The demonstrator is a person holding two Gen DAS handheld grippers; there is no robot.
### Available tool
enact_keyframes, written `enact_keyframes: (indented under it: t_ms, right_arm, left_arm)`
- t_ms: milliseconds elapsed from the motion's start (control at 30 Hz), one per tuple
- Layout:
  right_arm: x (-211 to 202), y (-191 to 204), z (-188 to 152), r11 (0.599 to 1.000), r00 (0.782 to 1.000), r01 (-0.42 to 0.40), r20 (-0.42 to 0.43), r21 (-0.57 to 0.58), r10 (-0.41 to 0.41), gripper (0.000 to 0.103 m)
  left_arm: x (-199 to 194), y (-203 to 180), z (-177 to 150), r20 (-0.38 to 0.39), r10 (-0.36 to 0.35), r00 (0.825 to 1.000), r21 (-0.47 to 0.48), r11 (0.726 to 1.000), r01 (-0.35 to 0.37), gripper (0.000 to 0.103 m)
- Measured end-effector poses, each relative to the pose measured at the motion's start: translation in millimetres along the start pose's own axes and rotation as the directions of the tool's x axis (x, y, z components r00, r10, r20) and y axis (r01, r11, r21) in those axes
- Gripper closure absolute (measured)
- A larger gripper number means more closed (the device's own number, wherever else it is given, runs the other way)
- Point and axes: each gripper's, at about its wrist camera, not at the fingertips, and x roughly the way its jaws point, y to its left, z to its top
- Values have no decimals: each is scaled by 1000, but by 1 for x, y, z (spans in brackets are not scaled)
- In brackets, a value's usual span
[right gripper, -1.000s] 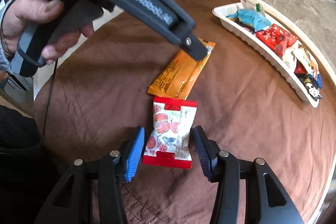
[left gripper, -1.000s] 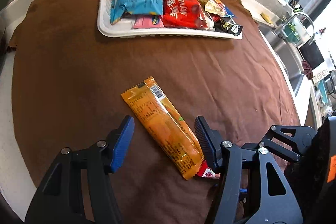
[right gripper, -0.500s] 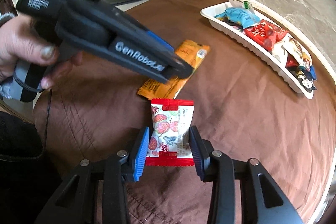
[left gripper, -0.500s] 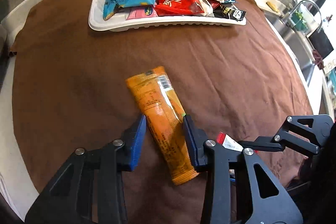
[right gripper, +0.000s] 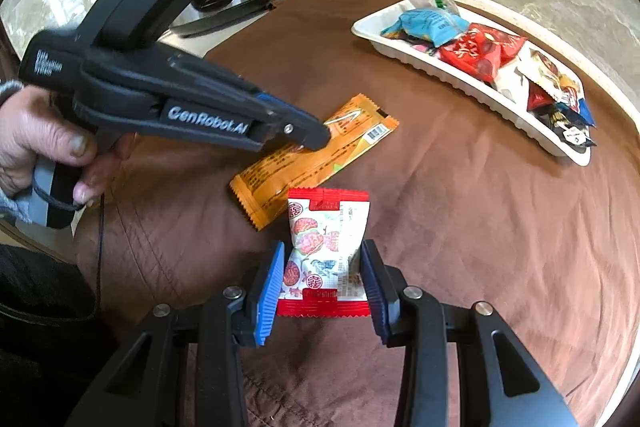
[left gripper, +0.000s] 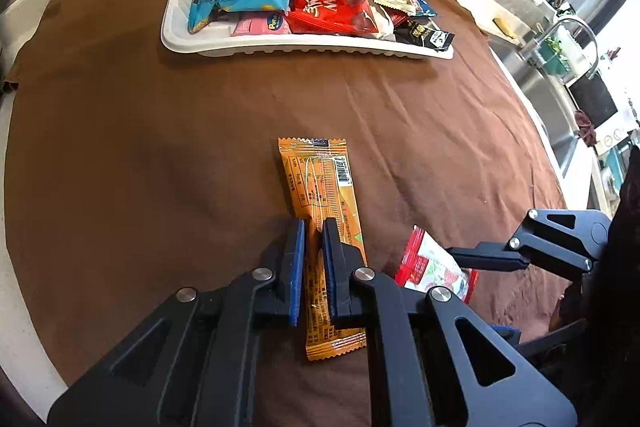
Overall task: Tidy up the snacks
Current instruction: 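Grasp the orange bar with left tool while right tool grasps the red-white candy packet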
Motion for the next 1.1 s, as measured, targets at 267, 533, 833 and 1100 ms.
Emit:
enact_keyframes:
  t_ms: [267,533,833,1100]
  right_arm:
    - [0,-7,0,1000,1000,3,3,26,-3,62]
    - [-4,-11,-6,999,1000,11,6,45,-12,62]
    - [-3,-11,-13,999,999,37,-6,29,-37,62]
    - [7,2,-12,993,995,94,-21,-65,-96,63]
  left_arm:
    - [8,-9,6,-62,-19,998,13,1000,20,86]
    - [19,-46,4,-76,82,994,183,981,-67,36]
    - [26,-62,-2,-46,153,987,276,952,-135,39]
    - [18,-47,-7,-8,165,986,246,956,-158,65]
